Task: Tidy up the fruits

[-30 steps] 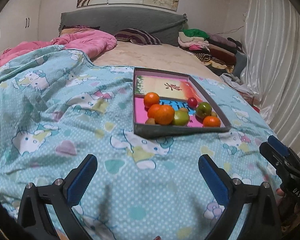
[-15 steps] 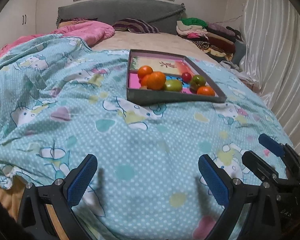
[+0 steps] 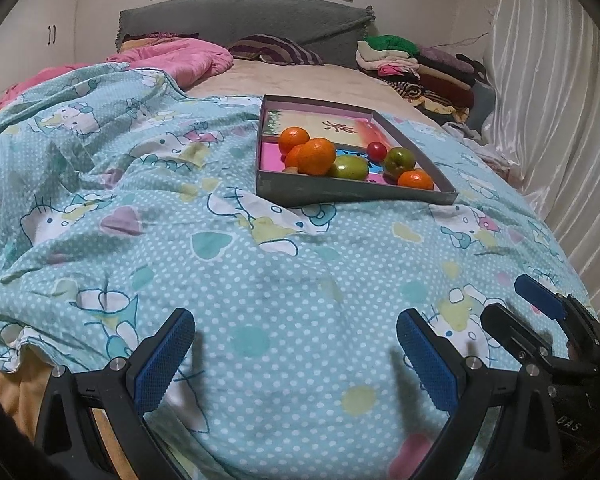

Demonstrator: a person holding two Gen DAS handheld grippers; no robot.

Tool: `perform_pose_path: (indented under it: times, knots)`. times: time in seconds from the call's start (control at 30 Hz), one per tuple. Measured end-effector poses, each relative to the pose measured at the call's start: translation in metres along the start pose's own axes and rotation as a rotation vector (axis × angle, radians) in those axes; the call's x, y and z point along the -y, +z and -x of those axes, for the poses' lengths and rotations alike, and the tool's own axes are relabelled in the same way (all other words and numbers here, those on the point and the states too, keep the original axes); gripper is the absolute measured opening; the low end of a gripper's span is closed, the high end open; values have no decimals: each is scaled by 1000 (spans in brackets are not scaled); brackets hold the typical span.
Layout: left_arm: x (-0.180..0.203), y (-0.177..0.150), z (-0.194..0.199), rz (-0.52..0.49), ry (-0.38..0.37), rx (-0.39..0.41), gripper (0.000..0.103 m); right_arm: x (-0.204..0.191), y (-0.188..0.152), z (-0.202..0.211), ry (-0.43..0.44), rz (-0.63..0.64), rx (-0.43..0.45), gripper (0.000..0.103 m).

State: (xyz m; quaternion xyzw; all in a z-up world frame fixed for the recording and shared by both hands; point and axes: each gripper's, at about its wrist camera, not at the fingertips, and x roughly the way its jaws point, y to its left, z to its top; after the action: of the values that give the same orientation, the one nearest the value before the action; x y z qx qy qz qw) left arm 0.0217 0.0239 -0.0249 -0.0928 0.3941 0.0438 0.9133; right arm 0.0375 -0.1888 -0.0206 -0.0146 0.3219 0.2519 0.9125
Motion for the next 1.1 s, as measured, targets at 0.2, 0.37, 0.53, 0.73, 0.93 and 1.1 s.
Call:
perform_pose_path:
  times: [0.2, 0.37, 0.53, 0.73, 0.93, 1.1]
  knots:
    - [0, 0, 0, -1, 1, -1, 102, 0, -1, -2, -4, 10, -3, 83]
    - [0, 0, 0, 2, 8, -5, 102, 1, -1, -2, -2, 10, -1, 83]
    - [-1, 0, 0, 2, 9, -5, 102, 1, -1, -3, -6, 13, -4, 83]
    - [-1, 0, 0, -1, 12, -3, 102, -1, -1, -3, -13, 26, -1, 83]
    - [-1, 1, -1, -5, 12, -8, 102, -1, -1, -3, -17, 28, -1, 83]
    - [-1, 1, -1, -2, 15, -9, 102, -1, -1, -4, -17, 28, -2, 83]
